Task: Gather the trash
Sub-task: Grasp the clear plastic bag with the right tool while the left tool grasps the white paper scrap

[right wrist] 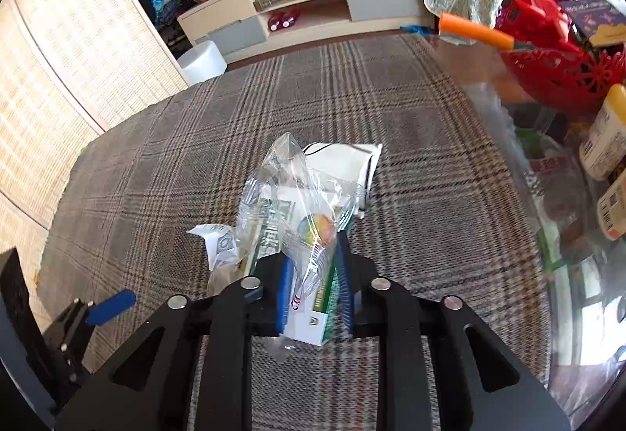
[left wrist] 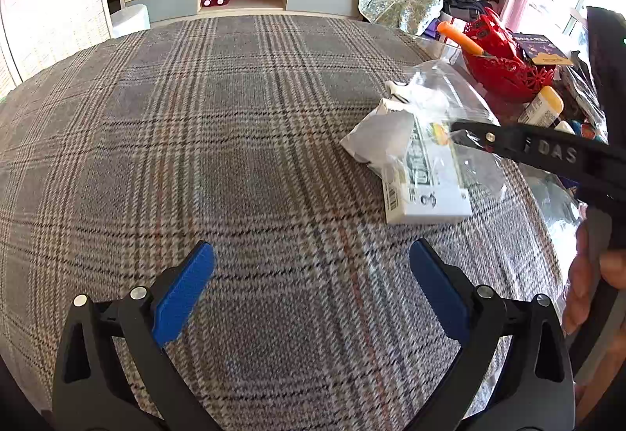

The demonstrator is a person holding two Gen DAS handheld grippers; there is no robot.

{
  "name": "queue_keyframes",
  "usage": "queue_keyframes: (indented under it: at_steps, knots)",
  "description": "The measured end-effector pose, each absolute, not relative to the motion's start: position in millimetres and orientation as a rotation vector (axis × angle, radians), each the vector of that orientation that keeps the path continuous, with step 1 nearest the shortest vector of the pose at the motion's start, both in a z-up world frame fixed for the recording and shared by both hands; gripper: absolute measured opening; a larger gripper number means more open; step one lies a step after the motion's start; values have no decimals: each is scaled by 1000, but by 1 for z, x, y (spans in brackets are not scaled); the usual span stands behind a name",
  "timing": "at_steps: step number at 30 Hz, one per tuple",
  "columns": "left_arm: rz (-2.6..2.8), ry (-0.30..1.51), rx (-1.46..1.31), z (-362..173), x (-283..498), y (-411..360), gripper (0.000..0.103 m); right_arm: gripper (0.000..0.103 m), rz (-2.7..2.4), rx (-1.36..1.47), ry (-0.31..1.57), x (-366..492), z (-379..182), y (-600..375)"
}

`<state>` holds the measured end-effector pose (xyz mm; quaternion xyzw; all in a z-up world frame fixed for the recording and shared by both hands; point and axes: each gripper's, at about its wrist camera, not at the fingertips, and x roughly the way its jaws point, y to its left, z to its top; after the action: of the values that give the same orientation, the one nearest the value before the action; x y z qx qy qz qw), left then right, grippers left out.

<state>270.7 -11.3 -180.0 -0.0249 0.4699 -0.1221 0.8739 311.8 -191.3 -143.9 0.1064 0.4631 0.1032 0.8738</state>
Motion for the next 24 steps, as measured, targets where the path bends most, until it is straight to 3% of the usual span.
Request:
queue_keyframes:
  at_steps: [9,17,20,24]
  knots:
    - [-252,926,-51,-170,292,-27,94,14,155,140,897,293,-125,-225]
    - [-258,906,-52,-166,316,-39,86,14,164,145,927,289,-138,-245]
    - [-281,917,-47,-169,322,-45,72,14,166,149,945,290,-146,-246]
    - [-315,951,-27,-179,326,-53,45,14,171,155,954,286,-152,-246]
